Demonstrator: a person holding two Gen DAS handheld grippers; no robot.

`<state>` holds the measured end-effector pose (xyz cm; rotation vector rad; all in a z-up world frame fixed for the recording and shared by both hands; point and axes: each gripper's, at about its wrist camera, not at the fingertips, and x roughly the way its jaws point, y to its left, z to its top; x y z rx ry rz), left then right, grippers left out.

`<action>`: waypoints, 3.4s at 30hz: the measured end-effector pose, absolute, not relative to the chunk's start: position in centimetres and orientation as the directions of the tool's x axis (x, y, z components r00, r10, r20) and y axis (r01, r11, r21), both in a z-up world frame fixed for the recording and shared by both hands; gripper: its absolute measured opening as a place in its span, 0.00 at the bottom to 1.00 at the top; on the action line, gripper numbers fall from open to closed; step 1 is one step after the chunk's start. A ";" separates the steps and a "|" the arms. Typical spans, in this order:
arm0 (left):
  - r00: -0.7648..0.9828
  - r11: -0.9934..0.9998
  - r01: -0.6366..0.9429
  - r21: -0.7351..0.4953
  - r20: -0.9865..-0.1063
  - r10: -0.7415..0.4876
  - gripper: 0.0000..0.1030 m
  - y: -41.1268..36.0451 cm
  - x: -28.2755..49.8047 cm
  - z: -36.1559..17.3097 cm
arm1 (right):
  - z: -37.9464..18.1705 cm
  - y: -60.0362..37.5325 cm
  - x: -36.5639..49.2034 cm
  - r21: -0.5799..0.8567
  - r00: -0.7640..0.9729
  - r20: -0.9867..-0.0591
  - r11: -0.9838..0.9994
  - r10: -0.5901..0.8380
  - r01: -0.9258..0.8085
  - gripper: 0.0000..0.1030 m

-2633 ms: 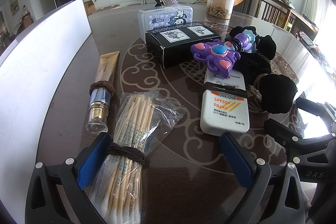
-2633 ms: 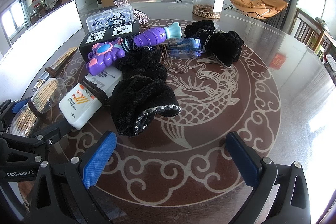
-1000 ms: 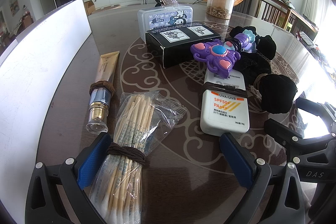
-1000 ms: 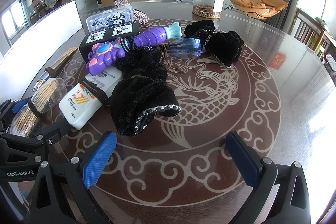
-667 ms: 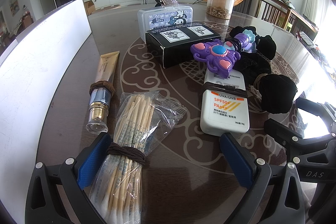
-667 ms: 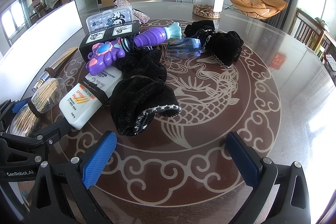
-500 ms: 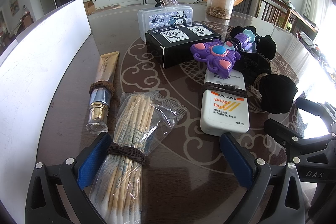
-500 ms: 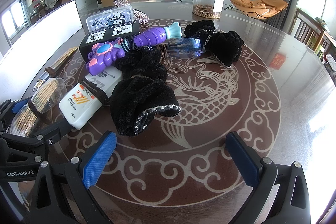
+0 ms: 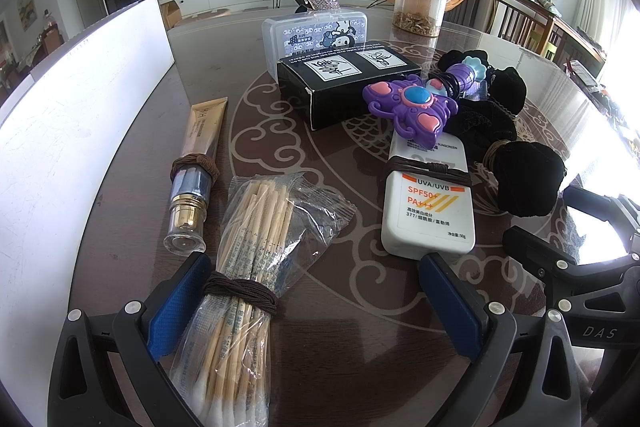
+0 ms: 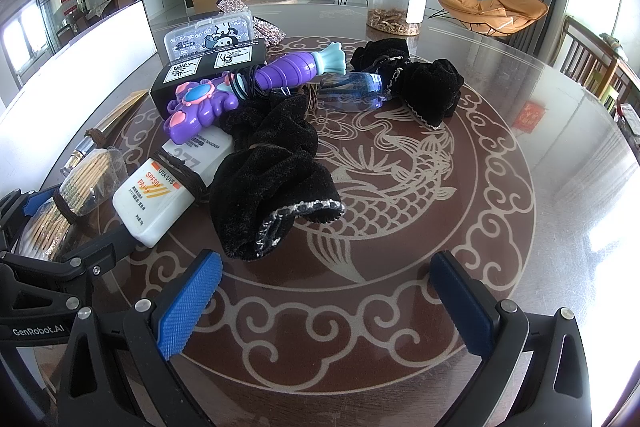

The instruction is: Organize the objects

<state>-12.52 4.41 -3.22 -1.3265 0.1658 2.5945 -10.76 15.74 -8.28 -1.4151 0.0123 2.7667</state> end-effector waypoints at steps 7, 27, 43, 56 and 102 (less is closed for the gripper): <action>-0.567 -0.969 -0.248 -0.001 -0.811 0.146 1.00 4.4 -12.5 -3.3 | -8.3 15.8 -10.8 -0.008 -0.585 -0.811 -0.999 0.027 -0.034 1.00; -0.507 -0.954 -0.300 0.003 -0.848 0.157 1.00 3.3 -10.6 -3.0 | -8.3 15.8 -10.7 -0.008 -0.585 -0.811 -0.999 0.027 -0.034 1.00; -0.378 -0.955 -0.271 -0.121 -0.899 0.221 0.88 -0.8 -14.1 -1.7 | -5.7 15.8 -6.3 0.007 -0.643 -0.757 -0.983 0.113 -0.181 1.00; -0.423 -0.901 -0.424 -0.090 -0.860 0.285 0.27 -0.7 -7.3 -1.7 | -2.5 16.3 -10.2 0.155 -0.624 -0.776 -0.987 -0.094 -0.043 0.83; -0.619 -0.976 -0.039 -0.214 -0.762 0.191 0.54 -26.8 -4.6 7.8 | 7.0 -11.2 -7.8 0.499 -0.664 -0.565 -0.844 -0.490 0.197 0.77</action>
